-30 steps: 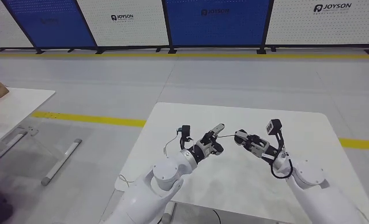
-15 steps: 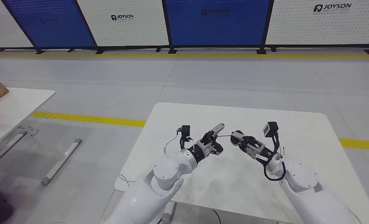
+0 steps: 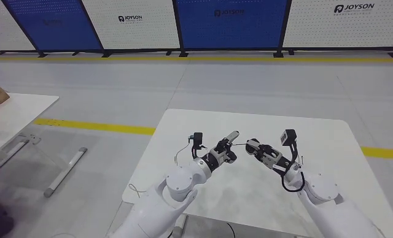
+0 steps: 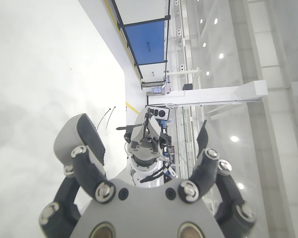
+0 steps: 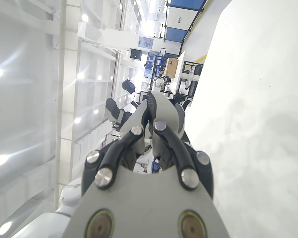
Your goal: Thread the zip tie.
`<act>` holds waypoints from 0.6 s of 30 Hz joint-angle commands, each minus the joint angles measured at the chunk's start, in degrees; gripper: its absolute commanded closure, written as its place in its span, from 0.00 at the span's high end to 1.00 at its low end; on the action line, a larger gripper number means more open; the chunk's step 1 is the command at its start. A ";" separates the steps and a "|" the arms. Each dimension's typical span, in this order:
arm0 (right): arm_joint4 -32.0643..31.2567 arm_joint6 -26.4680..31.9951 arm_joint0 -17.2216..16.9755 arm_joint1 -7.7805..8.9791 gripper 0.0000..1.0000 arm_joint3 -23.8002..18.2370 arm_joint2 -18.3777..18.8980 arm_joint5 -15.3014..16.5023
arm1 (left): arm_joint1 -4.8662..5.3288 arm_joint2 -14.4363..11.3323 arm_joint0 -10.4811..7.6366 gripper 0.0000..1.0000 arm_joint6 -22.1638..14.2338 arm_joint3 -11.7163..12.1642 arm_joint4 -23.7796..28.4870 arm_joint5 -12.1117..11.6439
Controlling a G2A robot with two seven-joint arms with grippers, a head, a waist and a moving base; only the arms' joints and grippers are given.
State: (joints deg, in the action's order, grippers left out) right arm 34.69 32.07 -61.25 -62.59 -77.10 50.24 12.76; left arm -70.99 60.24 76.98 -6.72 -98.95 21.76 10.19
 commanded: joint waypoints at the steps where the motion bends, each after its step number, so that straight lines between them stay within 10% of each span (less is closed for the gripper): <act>1: 0.00 0.00 0.00 0.00 0.00 0.00 0.00 0.00 | -0.11 0.25 -0.22 1.00 0.07 0.35 1.69 0.58; 14: 0.00 0.00 0.00 0.00 0.00 0.00 0.00 0.00 | -0.17 -0.45 0.14 1.00 -0.24 0.43 -0.39 -2.28; 15: 0.00 0.00 0.00 0.00 0.00 0.00 0.00 0.00 | -0.18 -0.53 0.12 0.51 -0.23 0.45 -0.74 -2.49; 18: 0.00 0.00 0.00 0.00 0.00 0.00 0.00 0.00 | -0.23 -0.76 0.20 0.19 0.20 0.37 -1.64 -3.00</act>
State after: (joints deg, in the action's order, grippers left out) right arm 34.69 32.07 -61.25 -62.59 -77.10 50.24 12.76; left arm -71.20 59.55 77.11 -6.79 -98.50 20.43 7.48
